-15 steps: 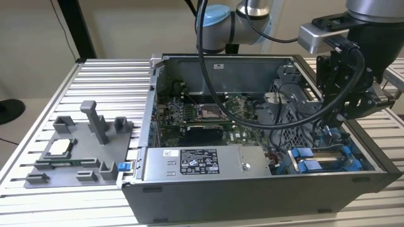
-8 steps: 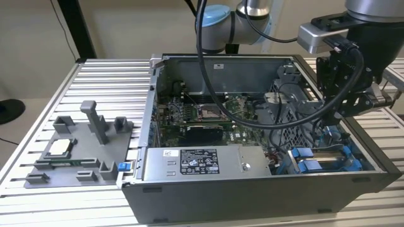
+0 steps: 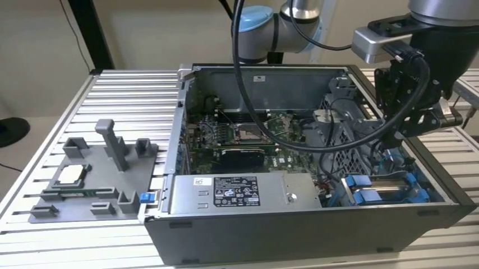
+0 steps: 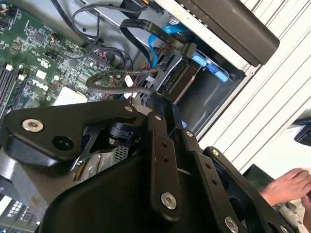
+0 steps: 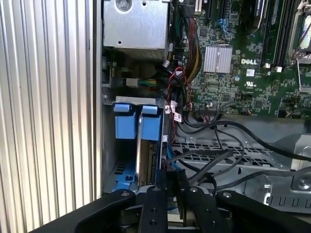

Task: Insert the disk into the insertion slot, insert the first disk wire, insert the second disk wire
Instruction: 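Insert the first disk wire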

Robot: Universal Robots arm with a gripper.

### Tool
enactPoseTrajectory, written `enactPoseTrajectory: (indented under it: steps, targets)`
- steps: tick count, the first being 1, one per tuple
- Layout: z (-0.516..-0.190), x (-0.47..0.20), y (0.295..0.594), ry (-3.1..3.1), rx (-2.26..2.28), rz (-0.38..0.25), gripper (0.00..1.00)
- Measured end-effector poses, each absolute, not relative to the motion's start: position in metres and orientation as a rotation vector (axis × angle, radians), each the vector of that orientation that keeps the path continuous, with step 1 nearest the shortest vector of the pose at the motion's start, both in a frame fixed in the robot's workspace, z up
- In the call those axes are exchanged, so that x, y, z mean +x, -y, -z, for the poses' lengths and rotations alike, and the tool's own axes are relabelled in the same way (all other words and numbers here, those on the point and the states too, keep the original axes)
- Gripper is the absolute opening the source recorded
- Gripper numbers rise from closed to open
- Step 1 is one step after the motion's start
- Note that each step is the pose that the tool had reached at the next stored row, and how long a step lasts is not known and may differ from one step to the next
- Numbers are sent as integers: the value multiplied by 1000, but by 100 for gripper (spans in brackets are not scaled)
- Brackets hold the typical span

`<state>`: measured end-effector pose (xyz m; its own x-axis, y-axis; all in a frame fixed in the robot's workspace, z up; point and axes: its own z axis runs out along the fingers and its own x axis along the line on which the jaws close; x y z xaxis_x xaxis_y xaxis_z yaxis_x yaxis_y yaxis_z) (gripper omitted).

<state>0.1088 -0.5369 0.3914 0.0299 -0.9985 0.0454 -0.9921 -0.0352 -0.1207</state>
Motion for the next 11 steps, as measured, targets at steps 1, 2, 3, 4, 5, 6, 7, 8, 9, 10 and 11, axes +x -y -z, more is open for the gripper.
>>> enactPoseTrajectory:
  steps: [1, 2, 3, 4, 5, 6, 7, 8, 9, 10, 11]
  targets:
    - [-391, 109, 537, -2143, -2214, 180, 0]
    - [-392, 109, 537, -2144, -2215, 179, 0]
    - [-392, 109, 538, -2146, -2217, 174, 0]
    - [-392, 110, 538, -2148, -2219, 171, 0]
    - [-392, 112, 539, -2148, -2219, 170, 0]
    - [-392, 114, 539, -2149, -2220, 169, 0]
    - [-391, 116, 540, -2149, -2220, 168, 0]
    - [-391, 119, 541, -2149, -2220, 167, 0]
    - [-391, 121, 541, -2149, -2220, 166, 0]
    - [-391, 122, 542, -2150, -2221, 165, 0]
    - [-390, 123, 543, -2151, -2222, 162, 0]
